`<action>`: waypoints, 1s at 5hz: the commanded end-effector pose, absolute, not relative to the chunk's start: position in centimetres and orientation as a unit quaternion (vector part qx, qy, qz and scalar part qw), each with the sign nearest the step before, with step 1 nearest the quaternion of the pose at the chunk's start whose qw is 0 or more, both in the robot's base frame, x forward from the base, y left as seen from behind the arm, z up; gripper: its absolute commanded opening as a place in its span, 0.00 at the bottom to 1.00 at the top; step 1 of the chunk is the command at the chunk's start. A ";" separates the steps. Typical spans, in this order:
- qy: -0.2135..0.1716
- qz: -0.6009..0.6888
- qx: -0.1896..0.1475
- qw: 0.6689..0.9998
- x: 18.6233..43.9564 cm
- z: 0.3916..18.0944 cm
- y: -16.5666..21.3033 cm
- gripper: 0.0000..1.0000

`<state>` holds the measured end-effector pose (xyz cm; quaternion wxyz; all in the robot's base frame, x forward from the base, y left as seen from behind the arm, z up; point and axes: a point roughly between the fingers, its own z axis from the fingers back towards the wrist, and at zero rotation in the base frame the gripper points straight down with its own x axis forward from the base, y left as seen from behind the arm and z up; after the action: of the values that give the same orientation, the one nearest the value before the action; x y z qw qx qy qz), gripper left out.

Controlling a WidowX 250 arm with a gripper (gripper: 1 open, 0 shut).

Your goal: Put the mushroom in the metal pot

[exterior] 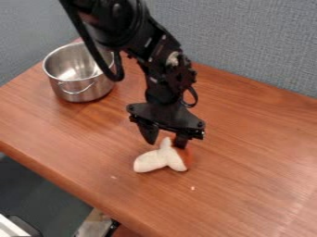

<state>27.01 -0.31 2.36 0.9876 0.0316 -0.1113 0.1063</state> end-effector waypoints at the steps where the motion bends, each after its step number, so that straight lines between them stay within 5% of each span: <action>1: -0.103 0.106 0.028 0.989 25.5 1.4 0.6 0.00; 2: -0.119 0.121 0.007 0.985 25.0 2.2 1.2 0.00; 3: -0.119 0.100 -0.001 0.988 25.8 3.5 0.1 1.00; 4: -0.126 0.076 -0.013 0.989 26.8 5.9 -1.1 0.00; 5: -0.115 0.050 -0.011 0.992 26.9 5.4 -1.9 0.00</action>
<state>26.21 -1.62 4.67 0.9936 -0.0086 -0.0992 0.0541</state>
